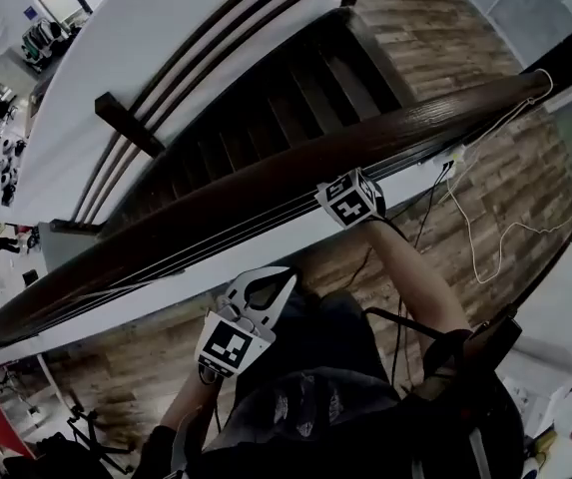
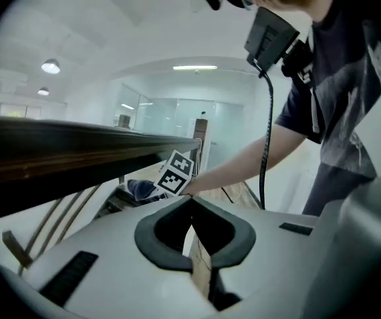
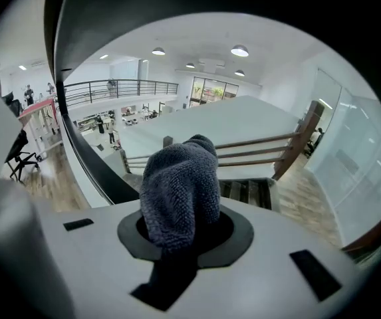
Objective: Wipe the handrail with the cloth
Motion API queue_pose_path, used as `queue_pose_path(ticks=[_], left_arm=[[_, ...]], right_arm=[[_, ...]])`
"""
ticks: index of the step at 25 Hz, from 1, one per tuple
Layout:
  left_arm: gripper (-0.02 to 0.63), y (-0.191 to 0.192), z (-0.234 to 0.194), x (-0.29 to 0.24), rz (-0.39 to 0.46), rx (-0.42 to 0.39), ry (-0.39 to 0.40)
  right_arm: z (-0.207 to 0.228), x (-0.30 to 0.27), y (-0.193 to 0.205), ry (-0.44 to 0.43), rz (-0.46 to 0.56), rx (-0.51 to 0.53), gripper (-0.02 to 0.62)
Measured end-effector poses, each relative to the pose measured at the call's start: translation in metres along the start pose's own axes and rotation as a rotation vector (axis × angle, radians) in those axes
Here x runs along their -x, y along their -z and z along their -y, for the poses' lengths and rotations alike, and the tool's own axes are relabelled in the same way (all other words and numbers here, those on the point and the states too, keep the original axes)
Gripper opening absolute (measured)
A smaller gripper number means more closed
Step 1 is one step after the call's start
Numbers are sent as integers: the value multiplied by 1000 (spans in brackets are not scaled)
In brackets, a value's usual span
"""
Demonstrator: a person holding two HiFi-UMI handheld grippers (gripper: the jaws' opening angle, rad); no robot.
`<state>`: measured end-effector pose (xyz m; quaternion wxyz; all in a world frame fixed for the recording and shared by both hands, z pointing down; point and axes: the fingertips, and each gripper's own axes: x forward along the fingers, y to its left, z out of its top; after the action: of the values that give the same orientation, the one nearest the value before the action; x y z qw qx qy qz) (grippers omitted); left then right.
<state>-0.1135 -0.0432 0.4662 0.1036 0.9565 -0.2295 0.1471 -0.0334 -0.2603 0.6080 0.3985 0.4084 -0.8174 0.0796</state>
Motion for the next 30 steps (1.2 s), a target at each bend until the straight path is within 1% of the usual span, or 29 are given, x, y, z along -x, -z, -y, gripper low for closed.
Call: queue_pose_path(ticks=[1,2,5,8,10,13,14,15,17,20,22,23,25,27,29,30], left_arm=[[6,1,2,-10,-11,-41,14],[6,0,4,-20,-24,-61,31],[6,-6,11,-50,-34,-45,68],[6,-1,13,-80,-70,-38,59],[6,1,19,-110,-106,-3,57],[6,-8,44,-172,-139,122,104],[6,-16,51,-196,-140,146,120],[6,-25,58,-219,-144,149,129],[6,-40,72,-261,-163,124,127],[6,-55,99,-311,-168,129,78],[6,-69,108,-337,-149,143,33],[6,-74,111,-345,-151,140,23],[6,-74,120,-349,-192,110,22],[6,-67,128,-350,-245,77,26],[6,-60,126,-351,-287,64,26],[6,-55,123,-351,-309,63,29]], right_arm=[[22,1,10,21,-6,-12,67],[47,4,22,46,-9,-34,67],[125,17,66,128,-20,-125,67],[192,35,100,190,-9,-160,67],[238,43,123,216,1,-170,67],[307,56,162,249,38,-212,67],[332,62,173,266,53,-223,67],[357,67,182,280,67,-229,67],[401,73,196,292,80,-218,67],[448,83,229,271,85,-185,67],[486,93,244,286,87,-156,67],[504,97,248,300,90,-148,67],[529,102,260,324,86,-164,67],[549,109,280,357,80,-209,67],[569,115,291,386,96,-260,67],[576,117,293,386,103,-271,67]])
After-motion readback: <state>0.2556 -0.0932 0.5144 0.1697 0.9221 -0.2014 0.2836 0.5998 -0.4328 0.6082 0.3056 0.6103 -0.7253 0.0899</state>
